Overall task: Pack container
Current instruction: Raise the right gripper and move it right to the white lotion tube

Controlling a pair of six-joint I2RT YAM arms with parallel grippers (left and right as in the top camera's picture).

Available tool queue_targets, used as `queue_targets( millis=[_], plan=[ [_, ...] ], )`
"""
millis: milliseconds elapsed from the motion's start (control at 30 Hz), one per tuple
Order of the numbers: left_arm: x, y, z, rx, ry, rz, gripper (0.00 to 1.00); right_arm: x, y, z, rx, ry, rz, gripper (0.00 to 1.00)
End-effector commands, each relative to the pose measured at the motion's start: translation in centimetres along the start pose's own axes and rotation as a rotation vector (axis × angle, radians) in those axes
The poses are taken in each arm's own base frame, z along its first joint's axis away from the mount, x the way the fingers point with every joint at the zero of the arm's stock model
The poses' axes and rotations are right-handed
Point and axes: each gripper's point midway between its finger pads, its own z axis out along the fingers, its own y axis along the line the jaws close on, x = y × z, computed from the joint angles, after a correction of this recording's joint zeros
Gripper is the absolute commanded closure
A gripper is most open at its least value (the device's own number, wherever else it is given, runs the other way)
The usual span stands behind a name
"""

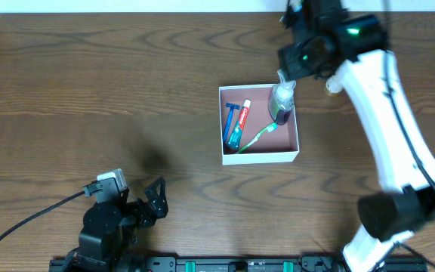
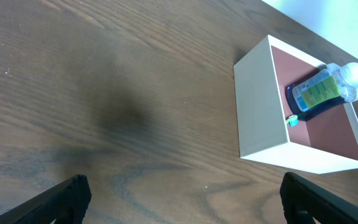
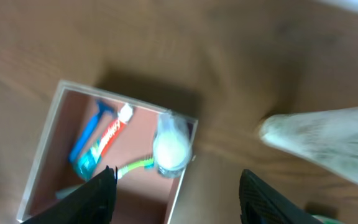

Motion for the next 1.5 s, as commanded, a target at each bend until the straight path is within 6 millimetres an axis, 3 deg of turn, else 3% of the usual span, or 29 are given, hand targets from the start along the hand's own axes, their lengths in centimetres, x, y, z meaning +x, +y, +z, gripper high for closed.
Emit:
queue_targets(
  millis=[0, 100, 367, 533, 867, 1333, 1467],
  plan=[
    [-0.3, 0.0, -0.2, -0.002, -0.012, -0.001, 0.02, -1.8, -3.7, -5.6, 0.108, -0.151, 0.124, 0.40],
    [-0.3, 0.0, -0.2, -0.002, -0.012, -0.001, 0.02, -1.5, -6.5, -6.2, 0.180, -0.159, 0.195, 0.41],
    [-0.3, 0.0, -0.2, -0.002, -0.012, -0.001, 0.02, 1.0, -12.1, -2.3, 0.242, -0.025, 0.374, 0.37],
    [-0.3, 0.0, -0.2, -0.002, -0.012, -0.001, 0.02, 1.9, -13.1, 1.1, 0.220, 0.049, 0.401, 0.37],
    [-0.3, 0.0, -0.2, -0.002, -0.012, -0.001, 0.02, 3.3, -14.0, 5.8, 0.264, 0.147, 0.468, 0.38],
    [-0.3, 0.0, -0.2, -0.002, -0.012, -0.001, 0.02, 3.3, -17.5, 7.7, 0.317, 0.120, 0.523, 0.43],
    [-0.3, 0.0, -0.2, -0.002, -0.012, -0.001, 0.02, 3.2, -17.6, 8.0, 0.276, 0.114, 0.543, 0.44]
  ],
)
